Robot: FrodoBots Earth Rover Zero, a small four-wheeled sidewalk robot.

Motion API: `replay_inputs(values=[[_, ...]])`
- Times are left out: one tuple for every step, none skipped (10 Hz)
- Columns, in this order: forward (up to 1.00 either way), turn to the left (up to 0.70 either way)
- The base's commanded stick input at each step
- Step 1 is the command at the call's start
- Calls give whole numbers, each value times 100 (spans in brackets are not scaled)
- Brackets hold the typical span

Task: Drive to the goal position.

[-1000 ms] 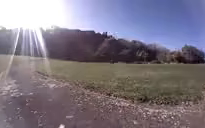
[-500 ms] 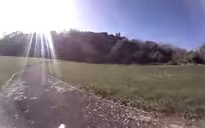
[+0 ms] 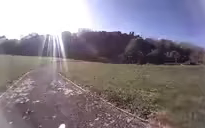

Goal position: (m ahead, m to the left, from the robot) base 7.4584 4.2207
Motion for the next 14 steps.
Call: replay_inputs(values=[[66,29],[66,28],[66,28],[66,28],[66,28],[66,28],[66,28],[66,28],[66,28],[66,28],[66,28],[66,28],[66,28],[66,28]])
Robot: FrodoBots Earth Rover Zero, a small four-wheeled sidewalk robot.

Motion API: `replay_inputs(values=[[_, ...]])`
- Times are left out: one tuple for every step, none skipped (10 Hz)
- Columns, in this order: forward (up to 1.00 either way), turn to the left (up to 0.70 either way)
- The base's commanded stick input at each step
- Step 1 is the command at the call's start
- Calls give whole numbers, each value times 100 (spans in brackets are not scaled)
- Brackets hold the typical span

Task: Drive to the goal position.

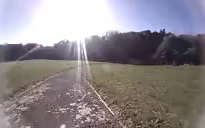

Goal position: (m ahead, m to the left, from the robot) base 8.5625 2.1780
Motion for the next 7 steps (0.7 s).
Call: replay_inputs(values=[[66,28],[65,27],[65,27],[66,27],[66,27],[66,27],[66,27]])
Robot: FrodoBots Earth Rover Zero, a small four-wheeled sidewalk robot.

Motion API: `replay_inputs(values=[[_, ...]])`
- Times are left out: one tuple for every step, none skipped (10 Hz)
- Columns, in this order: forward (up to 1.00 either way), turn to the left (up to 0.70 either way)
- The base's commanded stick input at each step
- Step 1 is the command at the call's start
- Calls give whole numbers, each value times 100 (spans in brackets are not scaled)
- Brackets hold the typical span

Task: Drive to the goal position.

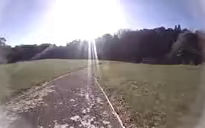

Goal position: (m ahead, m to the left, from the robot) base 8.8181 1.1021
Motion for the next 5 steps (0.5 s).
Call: replay_inputs(values=[[66,27],[66,26],[67,25],[67,21],[67,11]])
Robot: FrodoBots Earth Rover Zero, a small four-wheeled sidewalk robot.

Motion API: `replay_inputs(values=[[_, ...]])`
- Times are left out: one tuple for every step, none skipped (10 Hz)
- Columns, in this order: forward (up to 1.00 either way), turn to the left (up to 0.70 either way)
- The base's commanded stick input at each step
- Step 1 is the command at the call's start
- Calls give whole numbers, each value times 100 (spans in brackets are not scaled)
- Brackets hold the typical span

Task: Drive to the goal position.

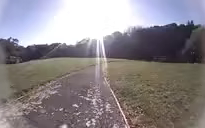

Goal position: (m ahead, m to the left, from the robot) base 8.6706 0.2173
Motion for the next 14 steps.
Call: replay_inputs(values=[[67,0],[68,0],[68,0],[68,0],[68,0],[68,0],[67,0],[57,0],[34,0],[5,0],[6,0],[8,0],[38,0],[69,0]])
